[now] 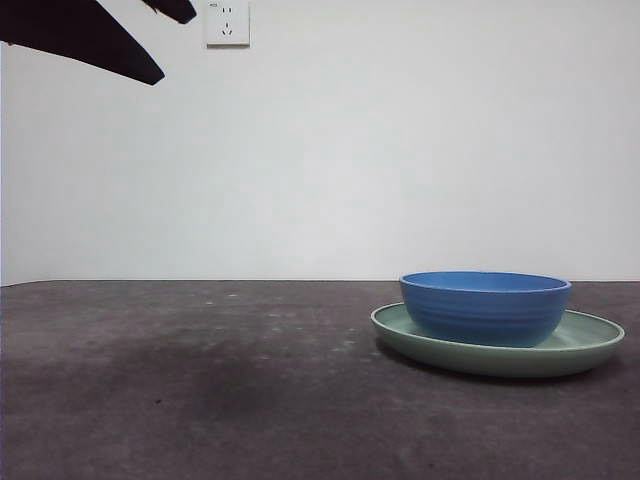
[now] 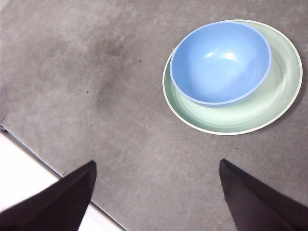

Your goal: Pick up the blue bowl, put it on the green plate, put it on desk

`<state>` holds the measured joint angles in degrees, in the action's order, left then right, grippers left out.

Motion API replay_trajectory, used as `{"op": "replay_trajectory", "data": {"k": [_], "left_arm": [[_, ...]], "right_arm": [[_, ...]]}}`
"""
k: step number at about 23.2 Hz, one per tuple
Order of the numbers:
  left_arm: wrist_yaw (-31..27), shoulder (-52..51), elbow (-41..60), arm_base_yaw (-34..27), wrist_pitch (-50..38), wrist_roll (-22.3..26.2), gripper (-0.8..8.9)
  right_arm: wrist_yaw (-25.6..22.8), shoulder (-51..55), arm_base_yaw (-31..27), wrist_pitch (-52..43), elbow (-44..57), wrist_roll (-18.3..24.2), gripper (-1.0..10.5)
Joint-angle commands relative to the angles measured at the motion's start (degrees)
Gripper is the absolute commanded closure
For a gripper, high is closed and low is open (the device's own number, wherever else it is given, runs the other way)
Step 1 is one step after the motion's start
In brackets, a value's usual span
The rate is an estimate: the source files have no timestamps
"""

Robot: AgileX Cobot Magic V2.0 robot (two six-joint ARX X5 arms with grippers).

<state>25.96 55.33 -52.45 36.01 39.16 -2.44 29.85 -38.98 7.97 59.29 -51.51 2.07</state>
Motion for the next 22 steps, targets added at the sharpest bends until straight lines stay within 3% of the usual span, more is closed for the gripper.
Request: {"op": "replay_trajectory", "data": {"k": [1,15,18,22], "left_arm": [[1.1,0.3,-0.5,0.4,-1.1,0.5,5.64],[1.1,0.3,-0.5,0.4,-1.2,0.5,5.65],[1.1,0.3,-0.5,0.4,-1.3,0.5,5.64],[1.1,0.3,-0.5,0.4,-1.3,0.5,5.65]], "right_arm": [[0.1,-0.2,0.2,-0.5,-1.1,-0.3,5.4],[-0.8,-0.2,0.2,-0.5,-1.1,-1.0,5.4],[-7.2,-0.3,0.2,-0.8,-1.1,-5.0,5.4],[-20.0,-1.3,0.1,-3.8,-1.1,-9.4,5.4]]}}
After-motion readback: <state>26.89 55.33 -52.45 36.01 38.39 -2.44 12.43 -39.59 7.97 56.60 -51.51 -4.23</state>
